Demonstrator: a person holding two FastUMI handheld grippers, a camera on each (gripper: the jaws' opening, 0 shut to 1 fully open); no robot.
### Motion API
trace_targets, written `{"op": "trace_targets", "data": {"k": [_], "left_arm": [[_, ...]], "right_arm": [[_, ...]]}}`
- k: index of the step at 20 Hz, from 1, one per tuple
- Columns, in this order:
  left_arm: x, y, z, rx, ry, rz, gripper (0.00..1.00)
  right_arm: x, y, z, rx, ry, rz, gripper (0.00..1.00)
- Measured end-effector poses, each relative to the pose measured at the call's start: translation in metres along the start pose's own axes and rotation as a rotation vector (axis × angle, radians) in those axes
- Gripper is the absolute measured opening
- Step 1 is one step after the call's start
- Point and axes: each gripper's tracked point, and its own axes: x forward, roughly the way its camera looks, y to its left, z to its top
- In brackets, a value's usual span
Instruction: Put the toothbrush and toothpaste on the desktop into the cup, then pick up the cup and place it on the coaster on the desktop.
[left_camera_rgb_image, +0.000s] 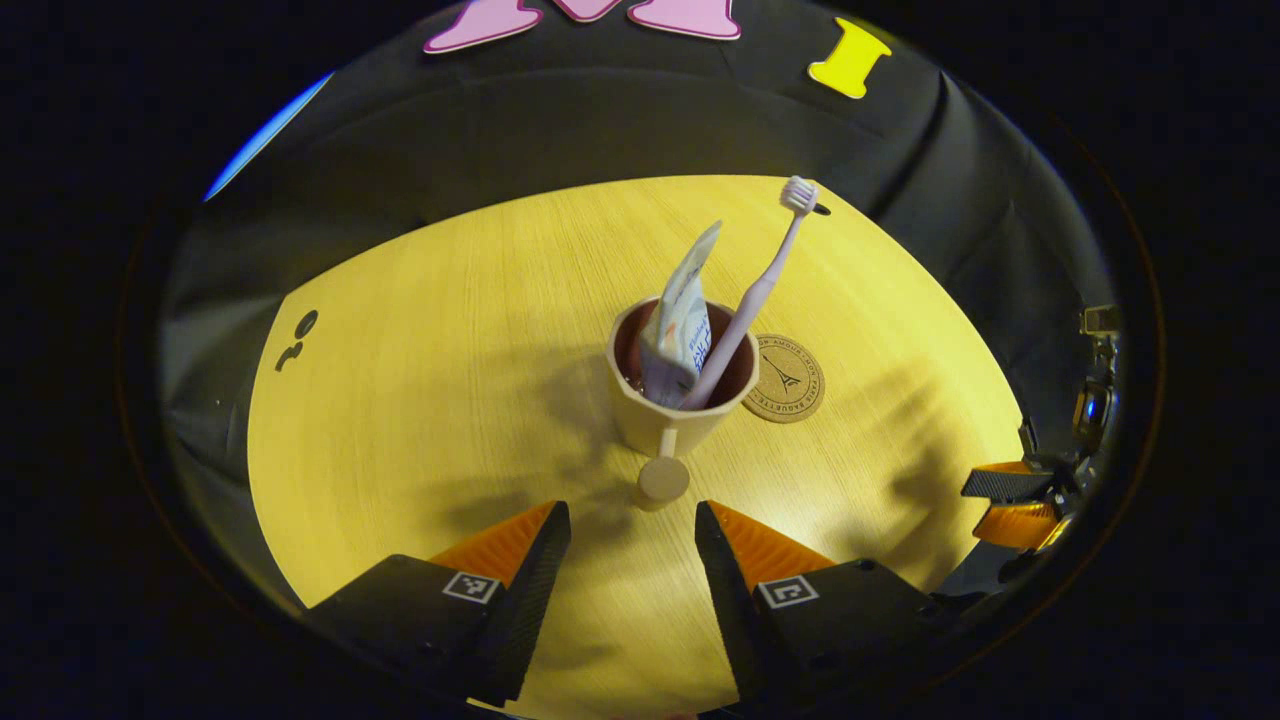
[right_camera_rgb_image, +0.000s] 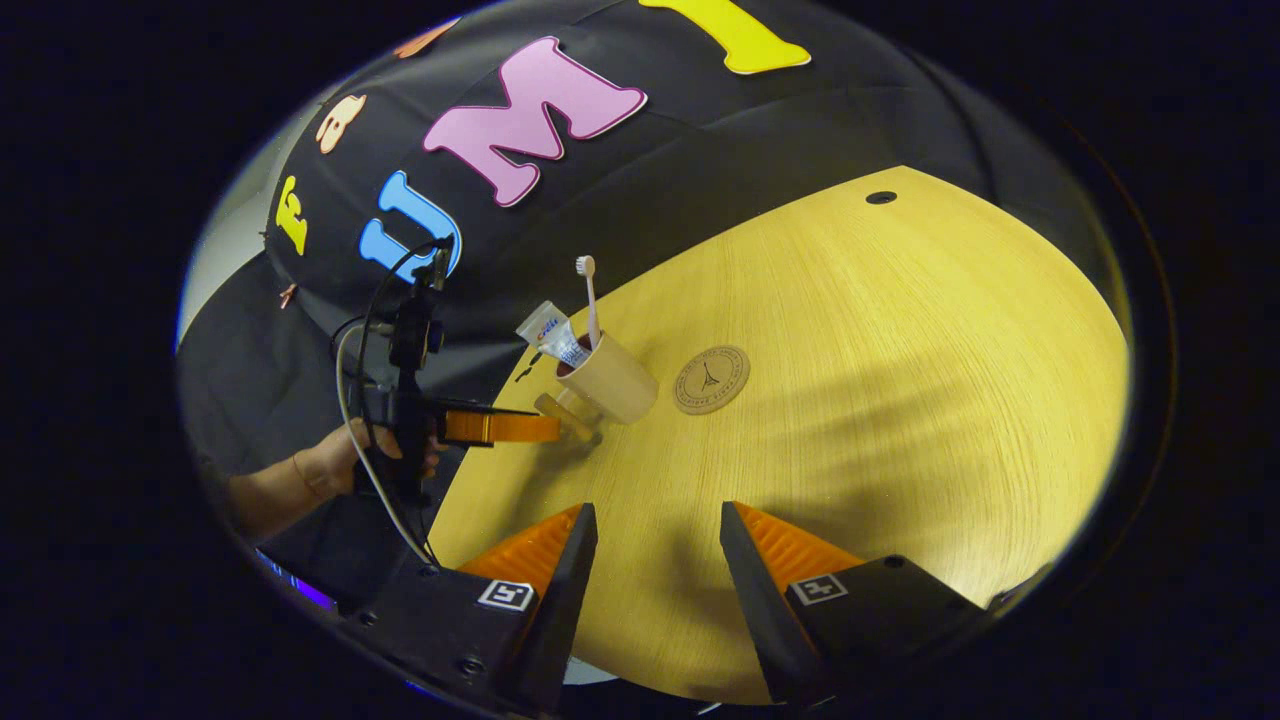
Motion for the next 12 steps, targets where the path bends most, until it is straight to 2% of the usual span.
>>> {"op": "trace_targets", "data": {"k": [8, 12], "left_arm": [[0.028, 0.000, 0.016, 0.074, 0.133, 0.009, 0.77], [0.039, -0.008, 0.021, 0.115, 0.183, 0.012, 0.69]], "right_arm": [[-0.017, -0.029, -0.012, 0.077, 0.020, -0.011, 0.77], [-0.025, -0.047, -0.011, 0.130, 0.017, -0.025, 0.77]]}}
